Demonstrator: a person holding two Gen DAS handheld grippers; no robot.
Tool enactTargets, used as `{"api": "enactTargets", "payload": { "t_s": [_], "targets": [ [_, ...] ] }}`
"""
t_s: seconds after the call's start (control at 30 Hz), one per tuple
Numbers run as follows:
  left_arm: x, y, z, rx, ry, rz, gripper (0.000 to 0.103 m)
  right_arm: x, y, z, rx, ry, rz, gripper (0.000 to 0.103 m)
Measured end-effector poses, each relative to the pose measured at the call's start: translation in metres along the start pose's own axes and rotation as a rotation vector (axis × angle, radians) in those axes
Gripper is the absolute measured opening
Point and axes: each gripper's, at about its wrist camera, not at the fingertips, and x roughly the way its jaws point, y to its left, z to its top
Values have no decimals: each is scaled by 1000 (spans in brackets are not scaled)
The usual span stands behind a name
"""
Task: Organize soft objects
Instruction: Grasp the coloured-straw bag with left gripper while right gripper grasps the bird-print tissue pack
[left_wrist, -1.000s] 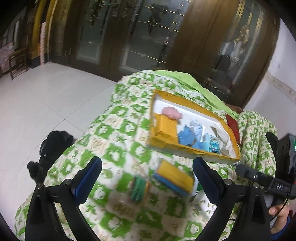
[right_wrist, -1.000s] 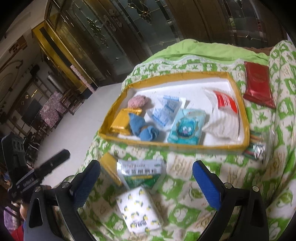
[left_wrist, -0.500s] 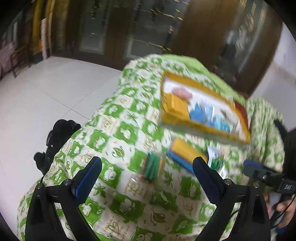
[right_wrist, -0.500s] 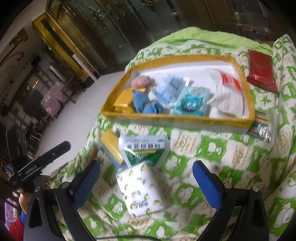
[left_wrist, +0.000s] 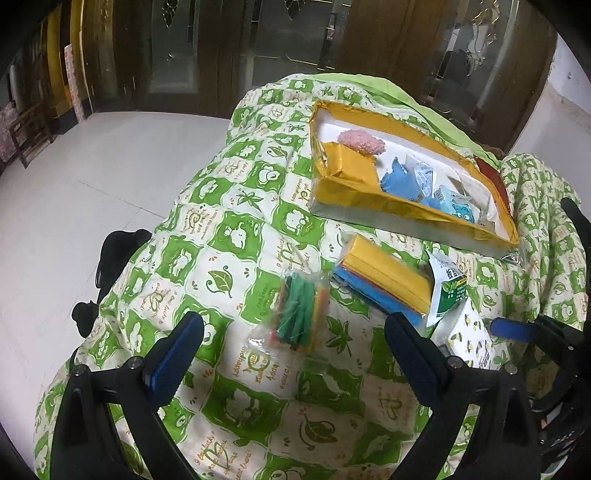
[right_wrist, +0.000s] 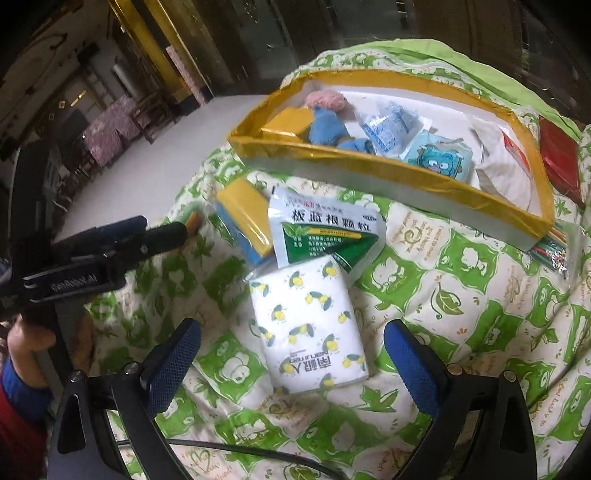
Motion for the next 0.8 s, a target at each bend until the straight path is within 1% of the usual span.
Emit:
{"api": "enactTargets", "payload": {
  "t_s": [0.03, 0.1, 0.2, 0.23, 0.33, 0.37, 0.4, 0.43, 0.47, 0.5, 0.53, 0.6, 0.67, 0.8],
  "targets": [
    [1, -1, 0, 3, 3, 1, 97, 2, -2, 0, 9, 6, -1, 99],
    [4, -2, 0, 10, 6, 5, 86, 4, -7, 0, 38, 15, 5, 97],
    [10, -4, 0, 15, 24, -2, 77, 5, -16, 0, 84, 24, 16, 94],
    [14, -5, 0, 20, 36, 0, 75, 6, -18, 0, 97, 27, 19, 92],
    [22, -8, -2, 36, 61, 1, 62, 8, -22, 0, 111, 38, 20, 89],
    [23, -9, -2, 43, 63, 4, 51, 8, -21, 0, 106, 40, 15, 88],
    [23, -10, -2, 48, 62, 5, 44, 9, -20, 0, 100, 42, 12, 85],
    [22, -11, -2, 51, 55, 5, 42, 10, -18, -1, 90, 47, 8, 81],
    [21, -11, -2, 53, 47, 1, 33, 12, -17, -1, 79, 51, 1, 78],
    [20, -12, -2, 54, 44, -2, 27, 13, -14, -1, 62, 57, -10, 73],
    [19, -12, -2, 55, 39, -3, 27, 14, -12, -2, 52, 57, -15, 67],
    [17, -13, -2, 56, 33, -7, 24, 13, -8, -1, 27, 44, -34, 64],
    [13, -12, -2, 50, 21, -19, 24, 10, -6, -1, 19, 27, -36, 62],
    [4, -9, -1, 26, -9, -58, 24, -1, -8, 2, 34, -19, -4, 61]
  ]
}}
